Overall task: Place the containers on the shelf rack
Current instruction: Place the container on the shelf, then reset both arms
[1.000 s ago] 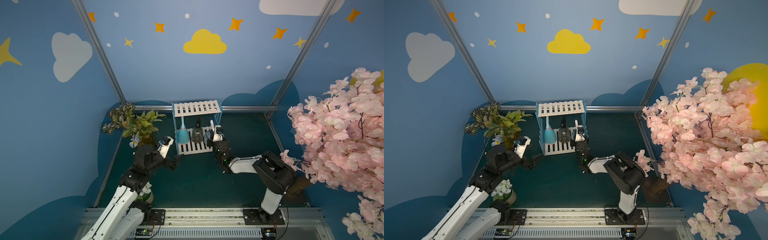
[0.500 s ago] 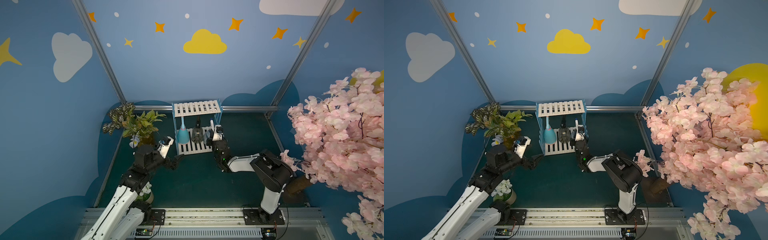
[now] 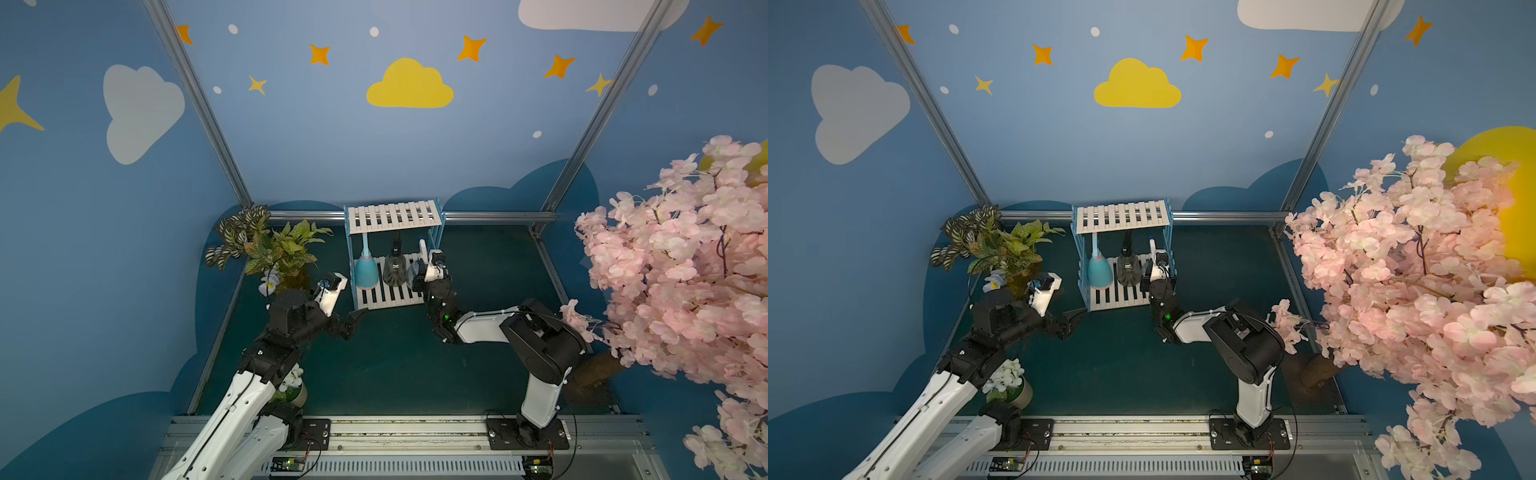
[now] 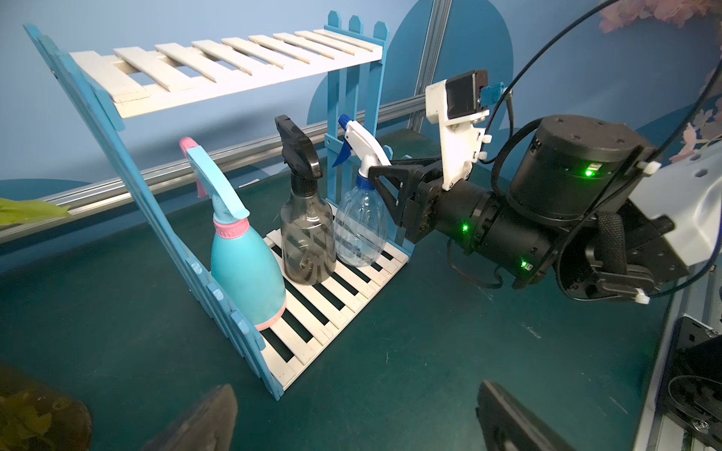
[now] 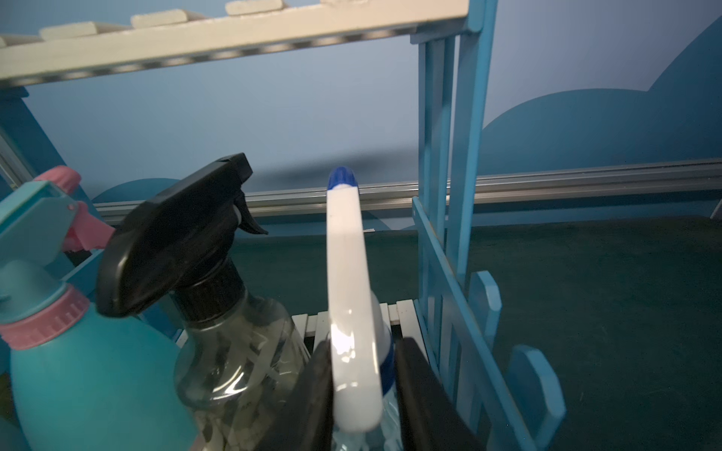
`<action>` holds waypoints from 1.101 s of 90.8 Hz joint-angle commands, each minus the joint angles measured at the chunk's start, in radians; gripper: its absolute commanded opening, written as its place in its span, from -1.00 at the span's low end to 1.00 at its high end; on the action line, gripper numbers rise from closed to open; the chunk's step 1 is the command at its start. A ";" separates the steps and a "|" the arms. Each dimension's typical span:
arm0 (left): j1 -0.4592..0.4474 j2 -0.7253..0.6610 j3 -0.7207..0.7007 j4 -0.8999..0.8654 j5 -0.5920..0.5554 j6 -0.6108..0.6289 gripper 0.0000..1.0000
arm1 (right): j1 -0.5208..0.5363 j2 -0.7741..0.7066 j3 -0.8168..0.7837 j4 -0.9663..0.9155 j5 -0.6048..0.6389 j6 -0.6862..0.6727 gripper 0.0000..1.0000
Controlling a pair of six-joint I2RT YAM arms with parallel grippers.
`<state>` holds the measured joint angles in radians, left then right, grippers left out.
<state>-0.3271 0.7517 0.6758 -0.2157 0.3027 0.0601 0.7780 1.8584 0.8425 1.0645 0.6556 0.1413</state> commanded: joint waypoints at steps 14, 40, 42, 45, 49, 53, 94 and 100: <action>0.003 -0.008 -0.009 0.018 0.012 0.007 1.00 | 0.005 -0.009 0.027 -0.036 0.010 -0.011 -0.05; 0.003 -0.008 -0.011 0.017 0.010 0.007 1.00 | 0.020 -0.071 0.013 -0.095 -0.006 -0.018 0.70; 0.003 -0.009 -0.010 0.016 0.010 0.007 1.00 | 0.020 -0.079 0.009 -0.097 -0.011 -0.018 0.75; 0.003 -0.008 -0.010 0.017 0.009 0.007 1.00 | 0.023 -0.088 0.003 -0.100 -0.017 -0.020 0.80; 0.003 -0.009 -0.010 0.016 0.009 0.007 1.00 | 0.026 -0.108 -0.006 -0.110 -0.030 -0.018 0.87; 0.004 -0.009 -0.011 0.016 0.009 0.007 1.00 | 0.028 -0.130 -0.015 -0.129 -0.039 -0.013 0.92; 0.003 -0.034 0.012 0.019 -0.016 -0.045 1.00 | 0.036 -0.518 -0.141 -0.585 -0.051 0.022 0.96; 0.003 -0.038 0.027 0.015 -0.097 -0.073 1.00 | 0.034 -0.587 -0.141 -0.706 -0.054 -0.002 0.95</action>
<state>-0.3271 0.7300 0.6762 -0.2157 0.2897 0.0341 0.8082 1.3796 0.7013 0.5911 0.6086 0.1558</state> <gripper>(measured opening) 0.999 0.979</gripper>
